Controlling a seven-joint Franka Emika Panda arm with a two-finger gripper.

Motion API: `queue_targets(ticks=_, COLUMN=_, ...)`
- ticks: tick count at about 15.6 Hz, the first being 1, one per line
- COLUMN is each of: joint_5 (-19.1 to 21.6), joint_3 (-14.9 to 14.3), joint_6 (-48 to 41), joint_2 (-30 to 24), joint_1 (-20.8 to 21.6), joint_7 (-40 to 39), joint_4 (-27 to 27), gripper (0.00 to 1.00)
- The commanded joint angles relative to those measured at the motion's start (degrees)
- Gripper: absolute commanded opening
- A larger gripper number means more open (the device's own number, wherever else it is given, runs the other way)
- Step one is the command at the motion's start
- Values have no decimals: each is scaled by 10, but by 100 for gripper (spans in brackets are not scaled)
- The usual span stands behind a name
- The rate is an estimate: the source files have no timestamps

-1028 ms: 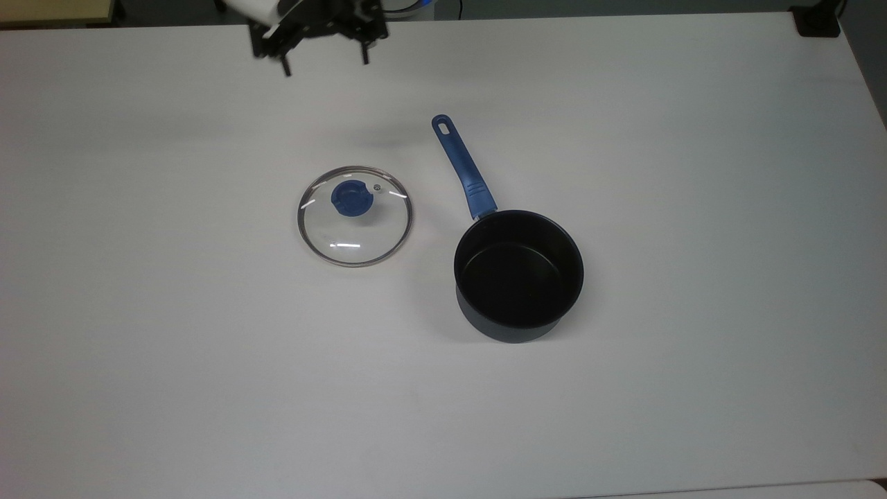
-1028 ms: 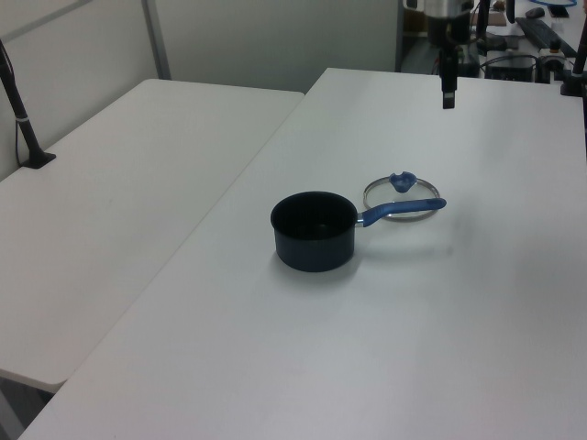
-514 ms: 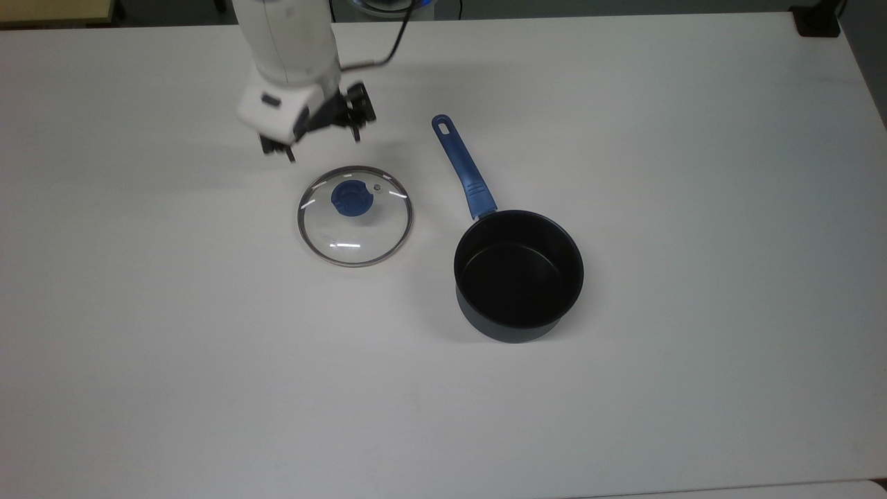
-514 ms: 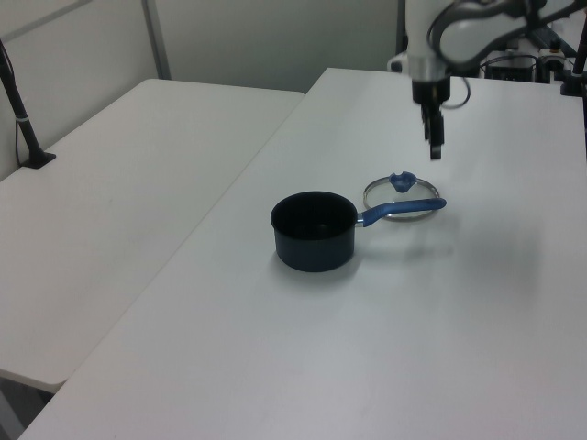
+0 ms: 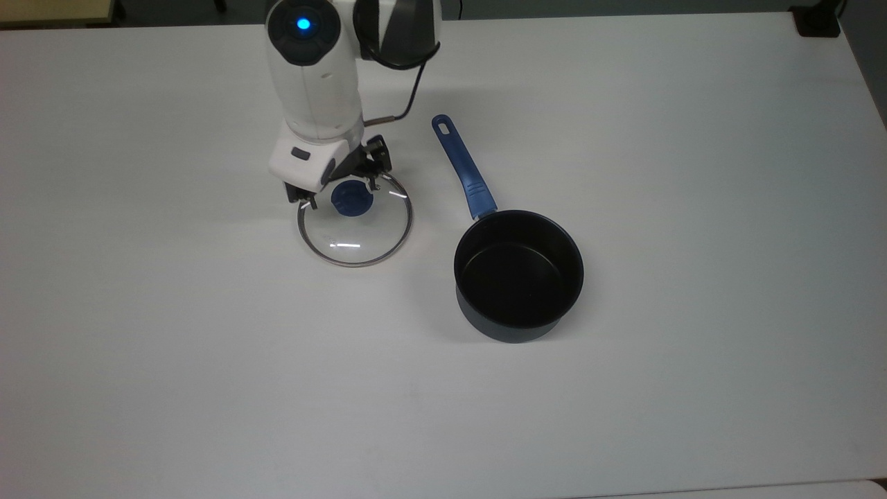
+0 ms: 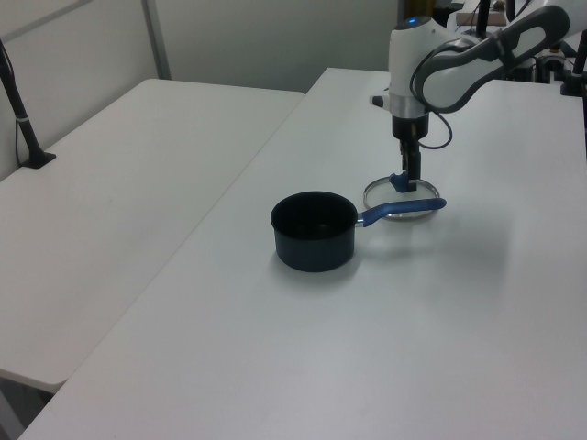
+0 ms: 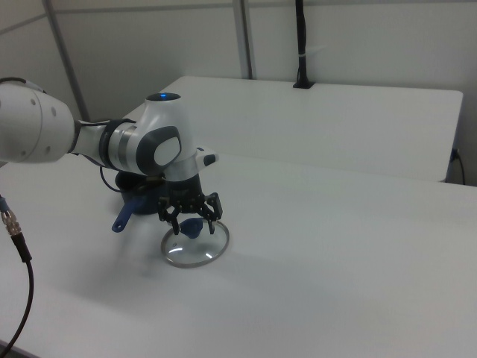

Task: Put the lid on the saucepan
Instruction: 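Lower the open gripper around the blue knob and close on it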

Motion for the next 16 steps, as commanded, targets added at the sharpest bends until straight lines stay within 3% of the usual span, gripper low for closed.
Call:
queue_targets(ticks=1, joint_5=-8, joint_3=-2, joint_6=18, joint_2=-1, joint_1=8, joint_7=16, joint_4=11, gripper=94)
queue_targets(ticks=5, joint_5=-8, joint_3=-2, joint_6=19, joint_2=0, joint_1=10, joint_7=16, joint_4=14, gripper=83)
queue_targets(ticks=13, joint_5=-8, joint_3=-2, joint_6=16, joint_2=13, joint_1=21, joint_7=15, joint_4=12, gripper=82)
queue_targets(ticks=16, joint_5=-8, joint_3=-2, joint_6=16, joint_2=13, joint_1=19, joint_7=11, joint_4=13, gripper=67)
